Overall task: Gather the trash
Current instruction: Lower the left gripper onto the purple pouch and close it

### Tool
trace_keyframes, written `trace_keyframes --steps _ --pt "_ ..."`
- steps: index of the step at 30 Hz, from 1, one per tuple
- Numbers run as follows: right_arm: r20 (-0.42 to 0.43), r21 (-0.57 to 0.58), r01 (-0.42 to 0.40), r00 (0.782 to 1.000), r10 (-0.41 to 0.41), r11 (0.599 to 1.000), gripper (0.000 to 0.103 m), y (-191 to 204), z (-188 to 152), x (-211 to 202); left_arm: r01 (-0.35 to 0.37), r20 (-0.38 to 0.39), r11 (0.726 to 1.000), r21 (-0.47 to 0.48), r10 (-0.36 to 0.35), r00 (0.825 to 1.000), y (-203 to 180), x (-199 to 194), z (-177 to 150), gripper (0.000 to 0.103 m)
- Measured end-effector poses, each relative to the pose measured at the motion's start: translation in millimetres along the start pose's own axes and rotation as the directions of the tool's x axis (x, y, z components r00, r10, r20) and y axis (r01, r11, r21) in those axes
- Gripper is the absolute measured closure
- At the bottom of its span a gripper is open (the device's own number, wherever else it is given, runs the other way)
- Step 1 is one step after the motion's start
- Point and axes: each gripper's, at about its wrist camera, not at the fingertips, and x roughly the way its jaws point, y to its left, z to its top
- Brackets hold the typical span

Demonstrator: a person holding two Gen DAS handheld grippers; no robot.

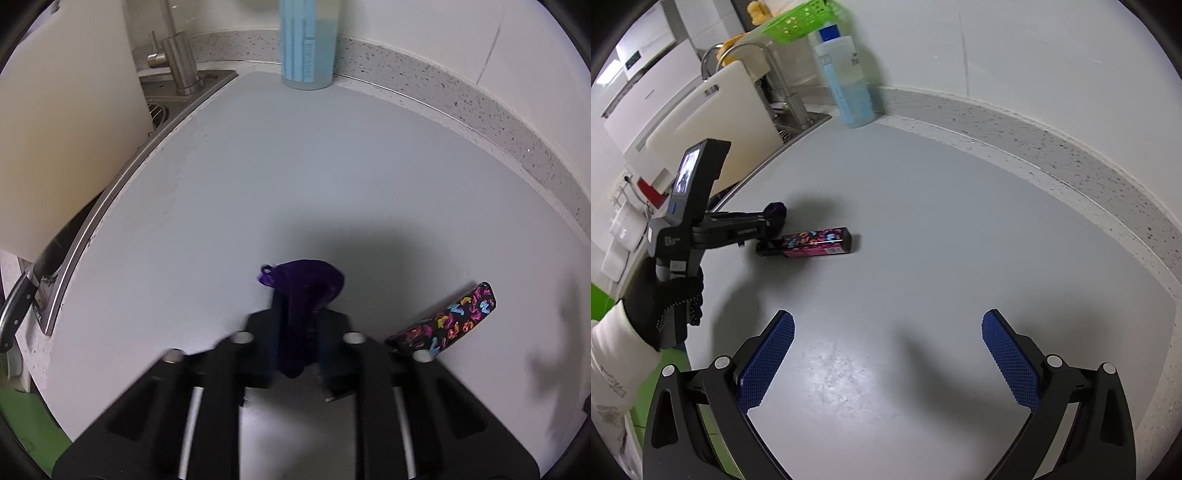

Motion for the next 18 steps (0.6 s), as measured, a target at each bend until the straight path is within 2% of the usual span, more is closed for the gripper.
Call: trace_keyframes --steps 4,12,18 --pt "-0.005 -0.053 -0.027 1.000 0.027 0.998 0.006 10.8 7.9 4.7 0.002 0.009 1.000 -0.002 -0.002 1.000 6.3 -11.4 -1.9 0.093" --pt "-0.030 -0.213 -0.082 0.997 0.077 0.974 0.006 40.5 45.4 25.9 0.012 0.033 1.000 -0.020 -0.011 0.999 21.8 -57.5 -19.9 0.093" --pt "-0.126 -0.384 -0.127 0.988 0.085 0.915 0.006 64.3 68.9 64.4 0.017 0.043 0.998 -0.061 -0.014 0.999 34.1 -84.4 -43.7 0.093"
